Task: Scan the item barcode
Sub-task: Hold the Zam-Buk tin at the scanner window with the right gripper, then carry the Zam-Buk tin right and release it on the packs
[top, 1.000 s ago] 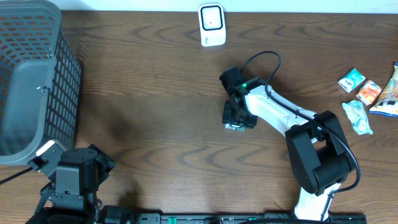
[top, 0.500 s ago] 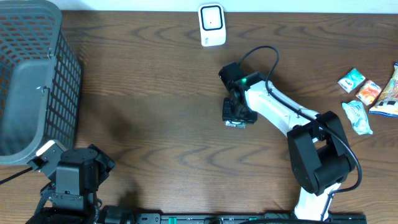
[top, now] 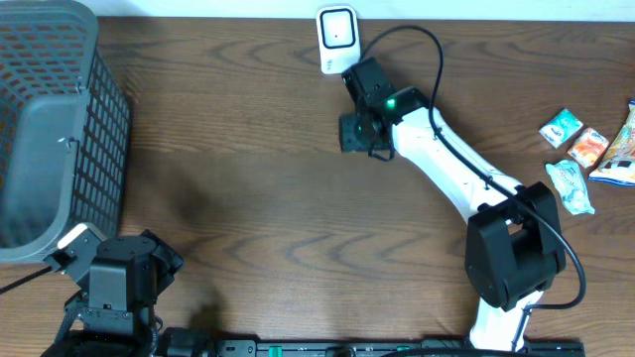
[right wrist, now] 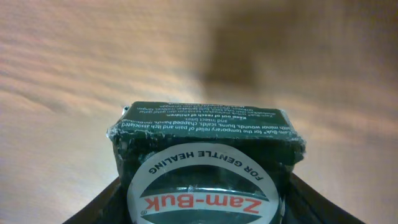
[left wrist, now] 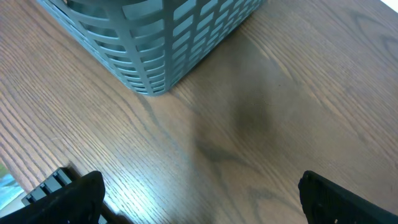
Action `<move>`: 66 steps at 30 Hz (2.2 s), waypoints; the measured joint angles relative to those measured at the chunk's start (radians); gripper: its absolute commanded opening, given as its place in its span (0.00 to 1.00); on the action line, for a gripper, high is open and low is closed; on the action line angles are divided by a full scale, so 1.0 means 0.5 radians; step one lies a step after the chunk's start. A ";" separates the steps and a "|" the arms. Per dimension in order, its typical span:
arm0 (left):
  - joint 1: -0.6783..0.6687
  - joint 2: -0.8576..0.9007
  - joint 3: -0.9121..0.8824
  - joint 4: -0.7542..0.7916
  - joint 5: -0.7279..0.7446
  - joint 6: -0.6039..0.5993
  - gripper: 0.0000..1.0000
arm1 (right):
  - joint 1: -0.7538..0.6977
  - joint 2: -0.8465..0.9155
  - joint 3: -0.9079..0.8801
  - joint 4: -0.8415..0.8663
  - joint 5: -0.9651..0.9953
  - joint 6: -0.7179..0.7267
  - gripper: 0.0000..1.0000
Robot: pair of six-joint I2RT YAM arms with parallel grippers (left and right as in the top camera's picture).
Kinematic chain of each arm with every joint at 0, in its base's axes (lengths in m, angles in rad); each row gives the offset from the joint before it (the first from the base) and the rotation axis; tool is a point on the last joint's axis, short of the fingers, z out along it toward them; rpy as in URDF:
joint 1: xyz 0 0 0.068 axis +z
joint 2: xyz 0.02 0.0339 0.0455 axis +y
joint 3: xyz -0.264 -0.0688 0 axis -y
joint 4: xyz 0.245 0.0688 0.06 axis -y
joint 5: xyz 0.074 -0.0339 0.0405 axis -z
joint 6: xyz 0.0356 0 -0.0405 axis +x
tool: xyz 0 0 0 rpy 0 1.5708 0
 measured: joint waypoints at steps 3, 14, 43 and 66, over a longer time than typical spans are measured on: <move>-0.001 0.000 0.000 -0.001 0.000 0.001 0.98 | 0.000 0.000 0.037 0.176 0.011 -0.088 0.41; 0.000 0.000 0.000 0.000 0.001 0.001 0.98 | -0.071 0.076 0.137 0.630 0.143 -0.301 0.37; 0.000 0.000 0.000 0.000 0.000 0.001 0.98 | -0.146 0.941 1.204 1.456 0.397 -0.655 0.29; 0.000 0.000 0.000 0.001 0.001 0.001 0.98 | -0.111 1.030 1.212 1.235 0.629 -0.687 0.31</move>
